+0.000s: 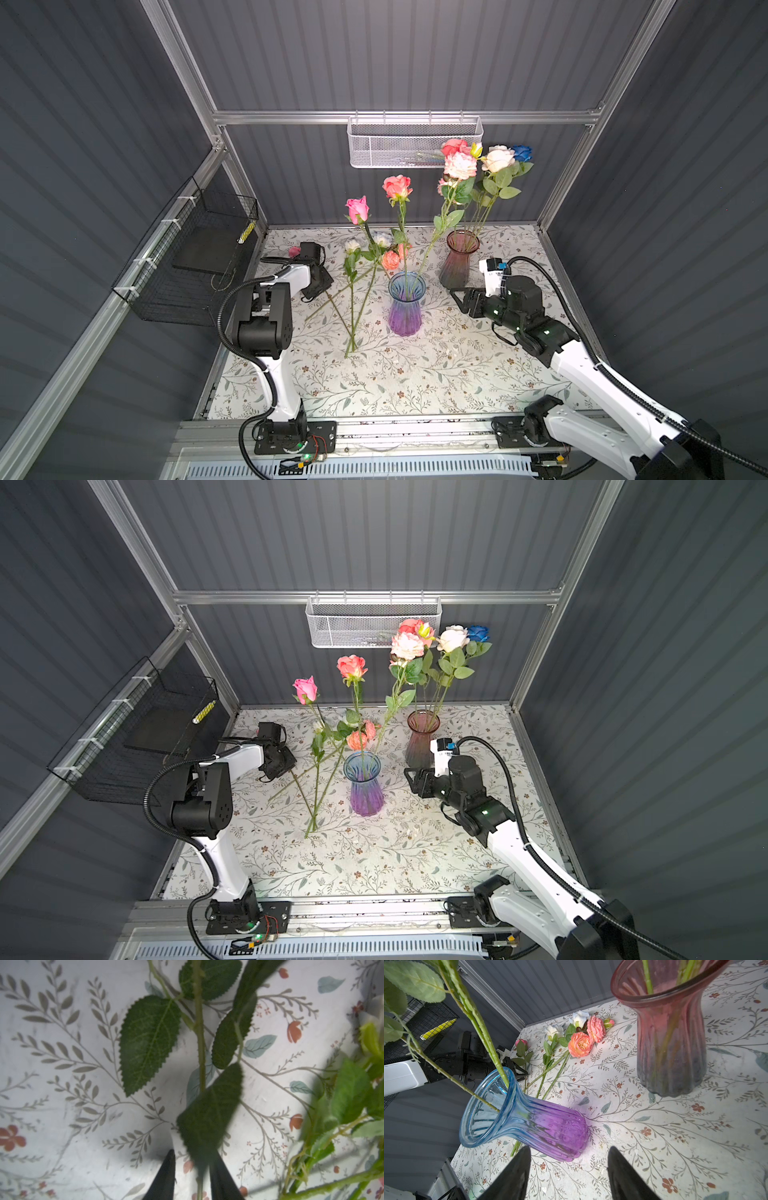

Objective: Arrange the flowers into the vase
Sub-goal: 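Grasp a pink rose stem from the lying bunch with the left gripper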

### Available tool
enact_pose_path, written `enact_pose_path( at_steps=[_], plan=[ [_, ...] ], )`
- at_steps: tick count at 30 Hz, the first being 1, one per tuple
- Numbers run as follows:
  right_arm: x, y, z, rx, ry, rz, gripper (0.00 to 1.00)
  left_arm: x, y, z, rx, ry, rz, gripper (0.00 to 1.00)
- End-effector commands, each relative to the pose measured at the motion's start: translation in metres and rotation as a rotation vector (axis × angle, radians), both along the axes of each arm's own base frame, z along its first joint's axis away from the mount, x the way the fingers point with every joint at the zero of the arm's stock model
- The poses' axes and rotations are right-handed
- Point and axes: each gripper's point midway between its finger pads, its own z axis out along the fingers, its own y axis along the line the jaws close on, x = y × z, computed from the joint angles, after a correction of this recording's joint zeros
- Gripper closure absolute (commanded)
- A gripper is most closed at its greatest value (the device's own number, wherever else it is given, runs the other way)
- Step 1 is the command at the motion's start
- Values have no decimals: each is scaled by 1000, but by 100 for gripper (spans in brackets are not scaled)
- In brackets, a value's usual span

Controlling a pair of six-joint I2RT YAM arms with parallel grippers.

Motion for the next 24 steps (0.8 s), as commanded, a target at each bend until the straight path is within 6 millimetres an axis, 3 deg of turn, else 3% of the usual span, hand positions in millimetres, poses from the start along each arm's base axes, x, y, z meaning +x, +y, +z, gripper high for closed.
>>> enact_pose_path(
  at_steps=[1, 3, 13, 16, 20, 24],
  plan=[
    [0, 0, -2, 14, 2, 3, 39, 1, -3, -1, 10, 10, -31, 82],
    [0, 0, -3, 16, 3, 3, 39, 1, -4, 3, 15, -2, -48, 89],
    [-2, 1, -1, 34, 4, 7, 39, -6, 0, 21, 44, -20, -72, 98],
    [-4, 0, 1, 40, 2, 6, 39, -9, 0, 35, 46, -47, -75, 100],
    [-10, 2, 9, 58, -4, 30, 39, -15, -1, 68, 33, -117, -78, 100],
    [-18, 7, 27, 88, -18, 71, 41, -26, -7, 124, 24, -258, -115, 100]
  ],
)
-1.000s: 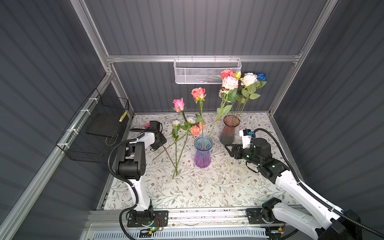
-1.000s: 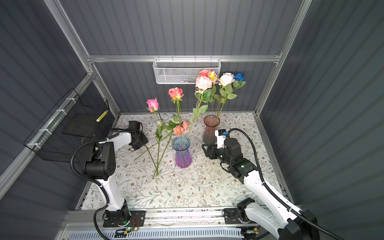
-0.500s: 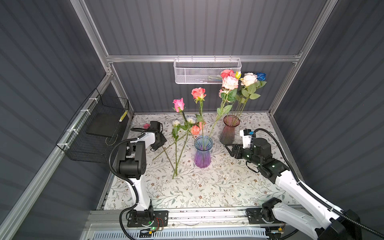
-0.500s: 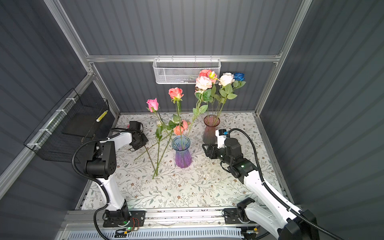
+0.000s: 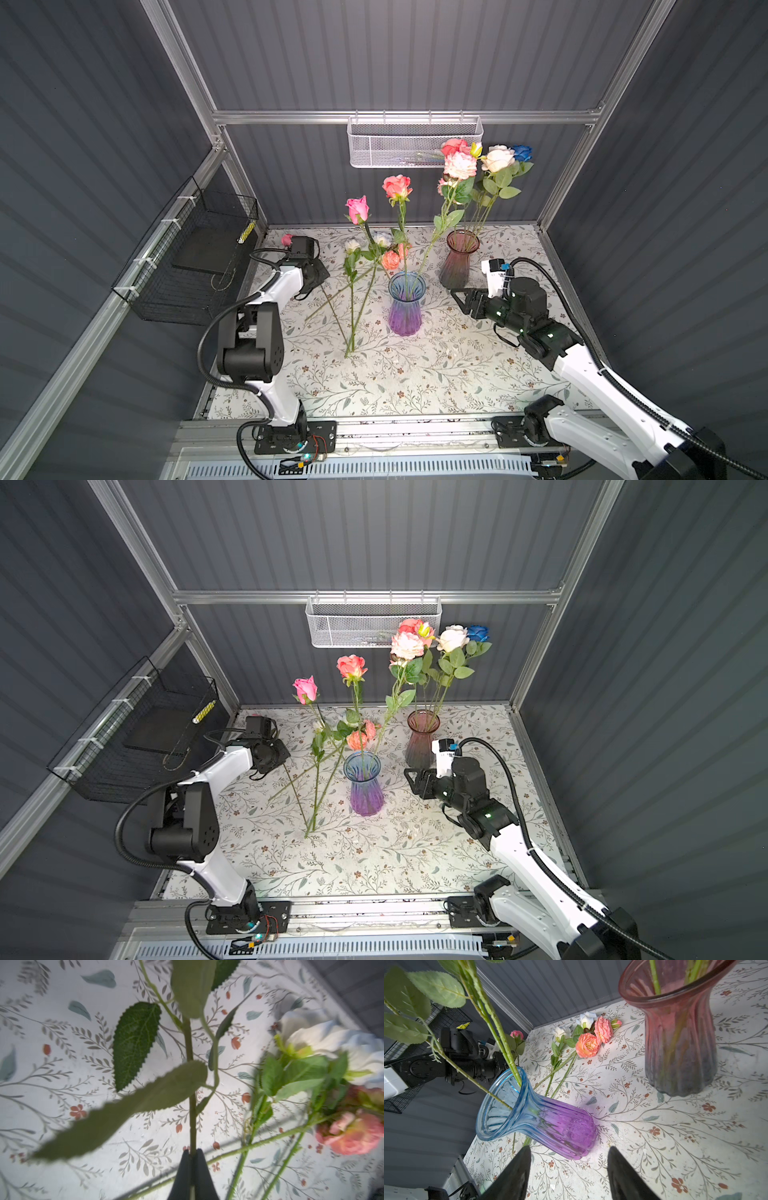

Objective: Arrange the flowers into the vase
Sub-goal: 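Lift the pink rose upright with the left gripper while the right gripper reaches toward it, then grasp the rose stem with the right gripper while the left gripper releases it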

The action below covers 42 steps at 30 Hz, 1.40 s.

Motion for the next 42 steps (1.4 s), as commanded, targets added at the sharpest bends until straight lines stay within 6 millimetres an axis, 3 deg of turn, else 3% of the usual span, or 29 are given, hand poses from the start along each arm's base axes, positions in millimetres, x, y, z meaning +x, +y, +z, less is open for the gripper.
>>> enact_pose_path(
  at_steps=[1, 4, 9, 12, 18, 24, 30, 42],
  plan=[
    [-9, 6, 23, 43, -18, 44, 41, -15, -10, 54, 14, -129, -70, 100],
    [-22, 16, 48, 68, -50, 106, 42, -33, -26, 115, 78, -311, -155, 100],
    [-43, 34, 97, 40, -160, 147, 42, -84, -52, 218, 99, -638, -295, 100],
    [-54, 50, 120, 53, -208, 186, 42, -122, -62, 259, 39, -812, -378, 100],
    [-66, 86, 142, 33, -276, 265, 42, -193, -70, 315, -14, -1083, -498, 100],
    [-77, 130, 162, 47, -330, 379, 39, -209, -104, 345, -237, -1142, -661, 100],
    [-85, 170, 170, 22, -348, 449, 38, -208, -118, 360, -372, -1194, -715, 100],
    [-77, 244, 172, 32, -283, 579, 36, -207, -124, 352, -411, -1176, -741, 100]
  ],
)
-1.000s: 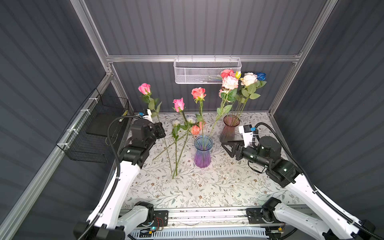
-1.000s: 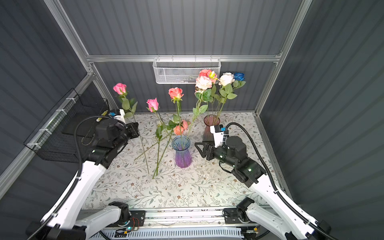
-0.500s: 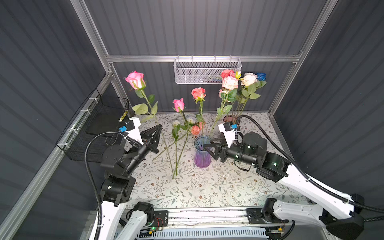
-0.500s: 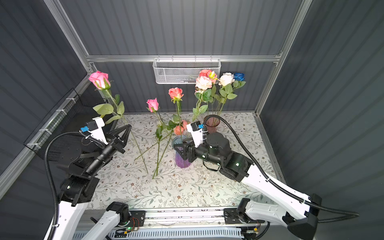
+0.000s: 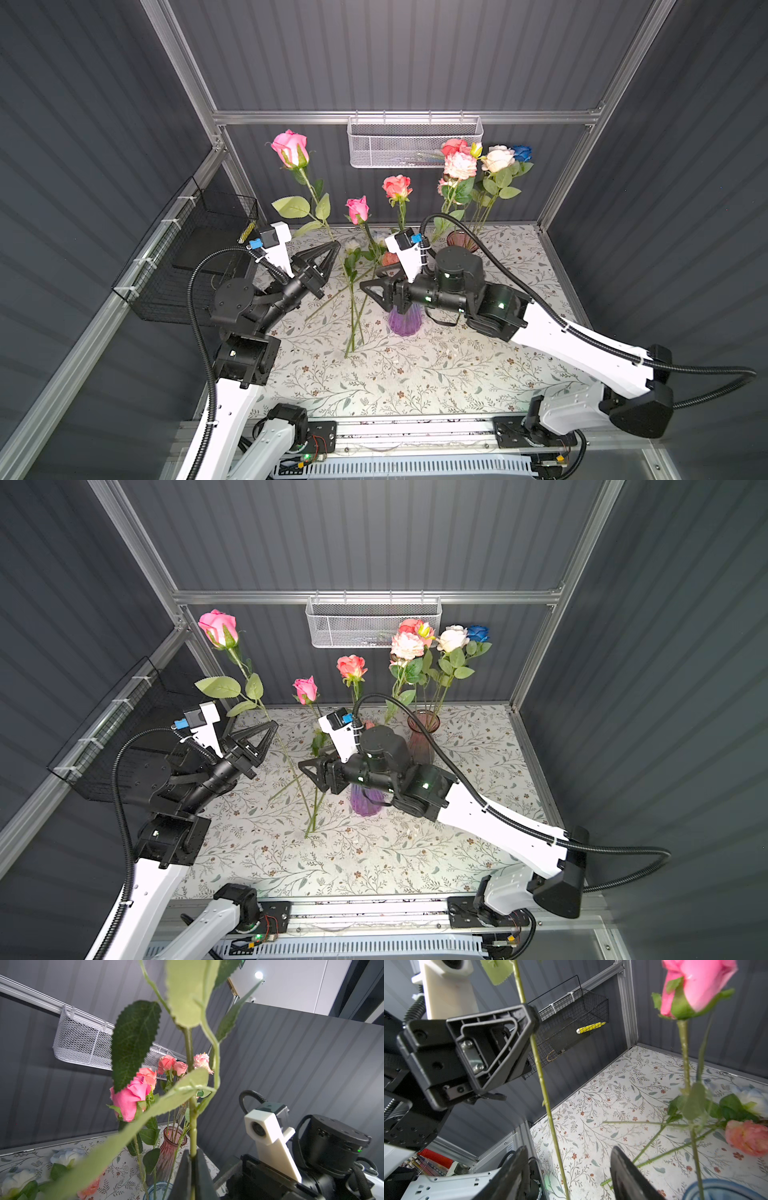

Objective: Arrange the flowers into the vase
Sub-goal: 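Grasp the rose stem with the right gripper while the left gripper releases it, then lower the pink rose into the vase with right gripper while left gripper draws back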

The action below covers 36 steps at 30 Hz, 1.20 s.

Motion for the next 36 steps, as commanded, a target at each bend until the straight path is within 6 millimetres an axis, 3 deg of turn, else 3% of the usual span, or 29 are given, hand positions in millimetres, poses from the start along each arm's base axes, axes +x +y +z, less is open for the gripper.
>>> enact_pose_path(
  at_steps=[1, 6, 13, 18, 20, 23, 25, 31, 36],
  plan=[
    [-6, 19, 2, -8, 18, 78, 36, -6, -2, 1, -7, -17, -27, 100],
    [0, 34, -8, -23, 40, 90, 44, -5, -4, -5, -27, -1, -45, 100],
    [7, 46, -18, -59, 45, 89, 82, -6, -3, -9, -25, 7, -42, 100],
    [4, 48, -22, -64, 36, 93, 92, -5, -3, -10, -16, 14, -36, 98],
    [3, 47, -23, -69, 20, 83, 95, -4, -1, -9, -11, 14, -19, 88],
    [3, 44, -20, -67, 1, 69, 95, -6, 2, -4, -2, -1, 4, 25],
    [5, 41, -18, -69, -8, 53, 95, -12, 6, 1, 28, -31, 29, 1],
    [9, 22, 0, -67, -86, -10, 93, -39, 35, 26, 103, -129, 201, 1],
    [13, -2, 34, -54, -202, -93, 94, -44, 72, 25, 67, -97, 412, 1]
  ],
)
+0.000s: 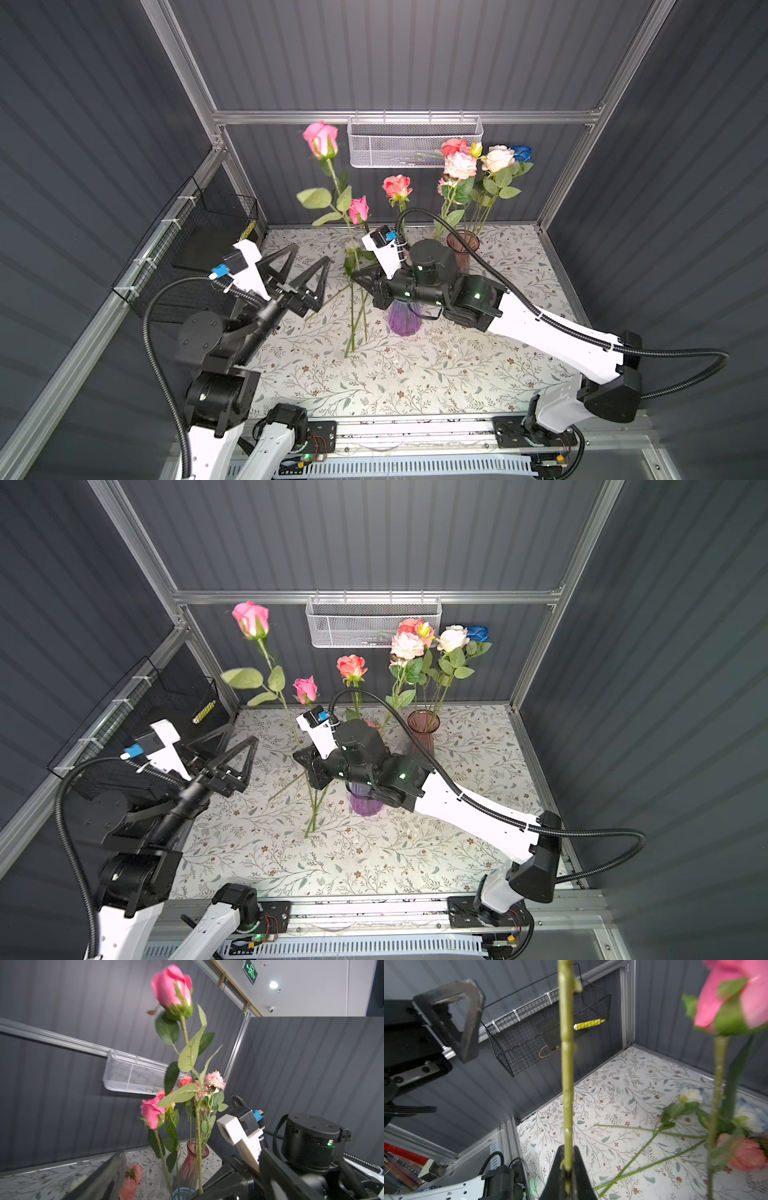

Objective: Arrange the flowers into the vase
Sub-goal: 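Lower the pink rose into the vase with right gripper while left gripper draws back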

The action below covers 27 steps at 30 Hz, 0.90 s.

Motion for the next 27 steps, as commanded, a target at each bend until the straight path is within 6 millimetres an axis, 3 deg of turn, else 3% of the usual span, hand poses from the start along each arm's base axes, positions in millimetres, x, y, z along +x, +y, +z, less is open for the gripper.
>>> enact_pose_path(
  at_steps=[1, 7, 11, 17, 22, 27],
  plan=[
    [4, -26, 40, 27, -134, -83, 94, 6, 31, -11, -10, 47, 192, 1],
    [25, -79, 91, 48, -287, -285, 94, 11, 45, -40, -38, 112, 269, 1],
    [53, -119, 97, 95, -327, -420, 94, 23, 49, -57, -54, 183, 302, 1],
    [97, -146, 66, 72, -289, -531, 95, 45, 41, -91, -88, 275, 275, 1],
    [111, -139, 33, 27, -261, -541, 94, 56, 36, -113, -73, 333, 267, 1],
    [111, -129, -8, 38, -154, -512, 95, 64, 34, -124, -67, 358, 268, 1]
  ],
)
